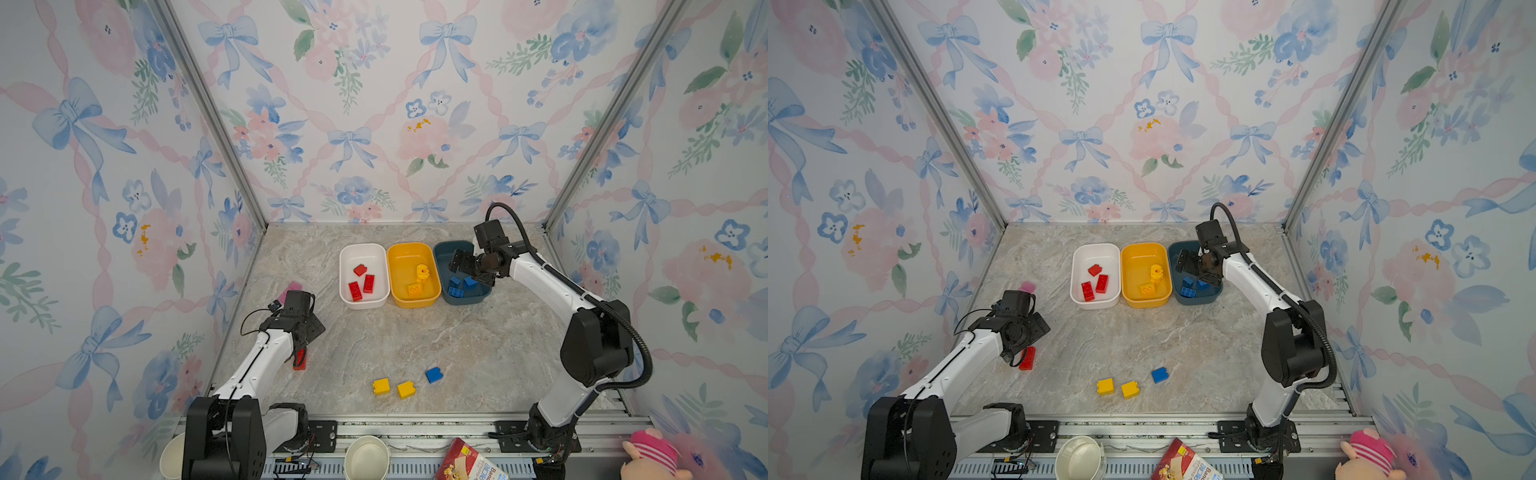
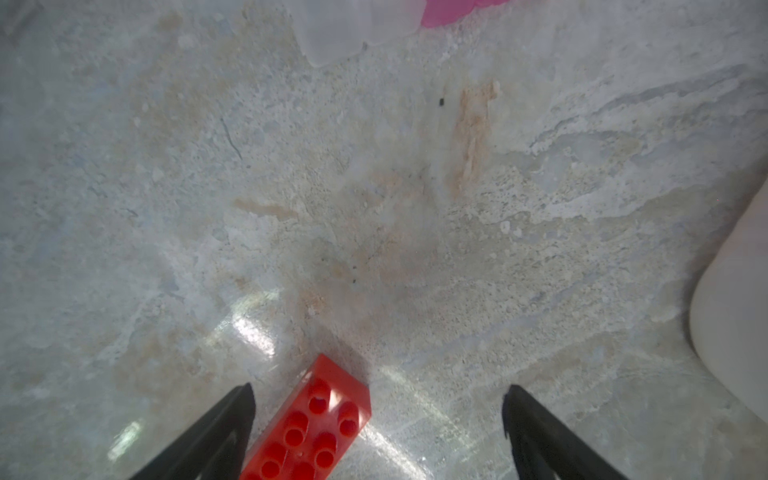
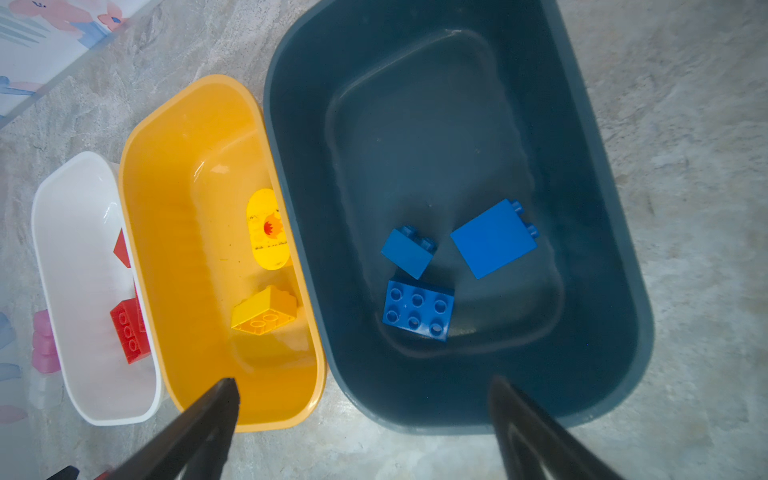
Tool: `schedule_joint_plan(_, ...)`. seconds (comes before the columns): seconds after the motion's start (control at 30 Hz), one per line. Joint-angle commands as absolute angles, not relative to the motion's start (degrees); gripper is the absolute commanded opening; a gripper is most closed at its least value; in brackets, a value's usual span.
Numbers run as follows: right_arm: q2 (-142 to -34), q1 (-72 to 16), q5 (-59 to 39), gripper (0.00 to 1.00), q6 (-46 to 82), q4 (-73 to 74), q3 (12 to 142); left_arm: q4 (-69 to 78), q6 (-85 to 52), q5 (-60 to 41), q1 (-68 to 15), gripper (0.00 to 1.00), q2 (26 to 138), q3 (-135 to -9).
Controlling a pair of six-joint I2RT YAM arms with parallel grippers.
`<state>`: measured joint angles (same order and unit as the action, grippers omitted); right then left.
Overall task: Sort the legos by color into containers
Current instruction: 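Move the left gripper down onto the red brick nearest the robot while the right lifts, then close the left gripper on the red brick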
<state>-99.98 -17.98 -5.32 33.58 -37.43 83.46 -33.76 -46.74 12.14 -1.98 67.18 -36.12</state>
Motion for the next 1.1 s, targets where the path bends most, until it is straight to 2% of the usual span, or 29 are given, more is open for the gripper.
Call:
schedule_joint_plan(0.0, -97.06, -17.2, -5.98, 0.97, 33.49, -38.74, 82.44, -33.15, -45.8, 10.88, -1.43, 0.94, 68.75, -35.26)
schedule_joint_plan(0.4, -93.75, -15.63, -6.77, 0.97, 34.01, -37.53, 78.25, -29.19, -45.8, 8.05, -1.05, 0.9, 71.7, -32.0)
schedule_joint_plan(0.6, -92.51, -15.12, -7.07, 0.98, 34.17, -36.96, 76.64, -29.49, -47.27, 6.81, -4.03, 0.84, 70.04, -30.95)
schedule_joint_plan(0.87, -91.76, -14.68, -7.7, 0.98, 34.45, -36.66, 75.86, -29.53, -51.18, 6.13, -9.11, 0.67, 68.81, -27.79)
schedule_joint_plan(1.07, -91.32, -14.59, -7.82, 0.98, 34.62, -36.78, 75.56, -29.62, -51.86, 6.31, -10.17, 0.46, 68.64, -28.27)
